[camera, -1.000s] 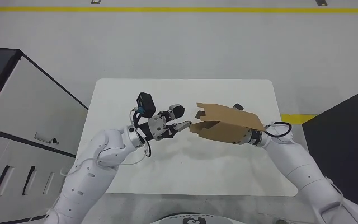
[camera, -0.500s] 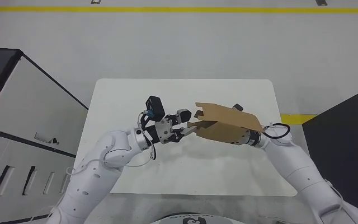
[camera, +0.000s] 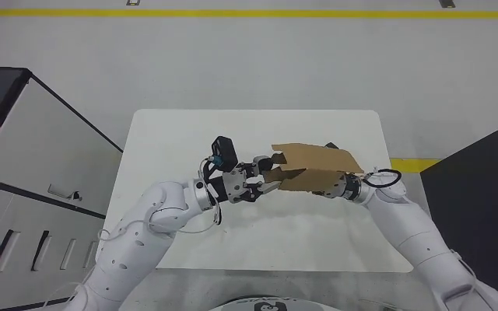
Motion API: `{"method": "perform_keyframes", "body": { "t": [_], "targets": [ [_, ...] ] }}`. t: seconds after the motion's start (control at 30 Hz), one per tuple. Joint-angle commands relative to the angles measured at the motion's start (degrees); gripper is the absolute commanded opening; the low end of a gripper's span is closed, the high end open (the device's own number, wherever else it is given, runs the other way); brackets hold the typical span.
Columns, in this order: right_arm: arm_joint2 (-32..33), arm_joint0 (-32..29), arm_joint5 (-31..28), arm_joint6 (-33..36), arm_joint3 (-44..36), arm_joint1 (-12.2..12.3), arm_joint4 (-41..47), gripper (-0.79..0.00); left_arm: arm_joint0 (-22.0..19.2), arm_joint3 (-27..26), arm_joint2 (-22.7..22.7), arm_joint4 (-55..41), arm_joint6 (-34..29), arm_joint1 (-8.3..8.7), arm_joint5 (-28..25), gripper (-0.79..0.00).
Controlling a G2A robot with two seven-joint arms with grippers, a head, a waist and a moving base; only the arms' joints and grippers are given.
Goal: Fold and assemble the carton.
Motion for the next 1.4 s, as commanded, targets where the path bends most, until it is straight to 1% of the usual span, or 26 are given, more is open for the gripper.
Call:
{"method": "perform_keyframes", "body": {
  "t": [0.0,0.37,0.63,0.9,1.07,1.27,1.3,1.33,1.37],
  "targets": [
    [0.0,0.1,0.4,-0.4,0.1,-0.1,-0.1,-0.785,-0.1,0.1,0.1,0.0,0.0,-0.01,0.0,-0.397],
    [0.3,0.4,1.9,-1.6,0.3,-0.6,-1.1,-0.785,-0.8,0.1,1.3,0.6,-0.5,-0.11,0.0,-0.400],
    [0.7,0.2,1.9,-0.1,0.5,-0.9,-1.1,-0.785,-1.1,0.5,-0.1,1.0,0.2,0.02,0.9,-0.397],
    [1.4,0.1,1.9,0.2,1.1,-1.1,-1.6,-0.785,-0.4,-0.6,-2.3,2.3,1.3,0.33,2.2,-0.394],
    [1.5,0.0,2.3,-0.2,1.4,-1.3,-1.9,-0.785,0.1,-1.7,-2.2,4.1,2.2,0.31,2.9,-0.397],
    [1.8,-0.1,2.8,-0.6,1.6,-1.5,-1.5,-0.785,0.5,-2.0,-1.6,4.6,1.7,0.31,3.0,-0.413],
    [1.9,-0.1,2.8,-0.7,1.6,-1.6,-1.4,-0.785,0.5,-2.0,-1.5,4.5,1.6,0.30,3.1,-0.443],
    [1.9,-0.2,2.8,-0.7,1.6,-1.6,-1.4,-0.785,0.5,-2.1,-1.4,4.4,1.6,0.28,3.2,-0.533],
    [2.0,-0.2,2.9,-0.8,1.6,-1.6,-1.5,-0.785,0.5,-2.2,-1.4,4.3,1.6,0.27,3.3,-0.693]
  ]
}}
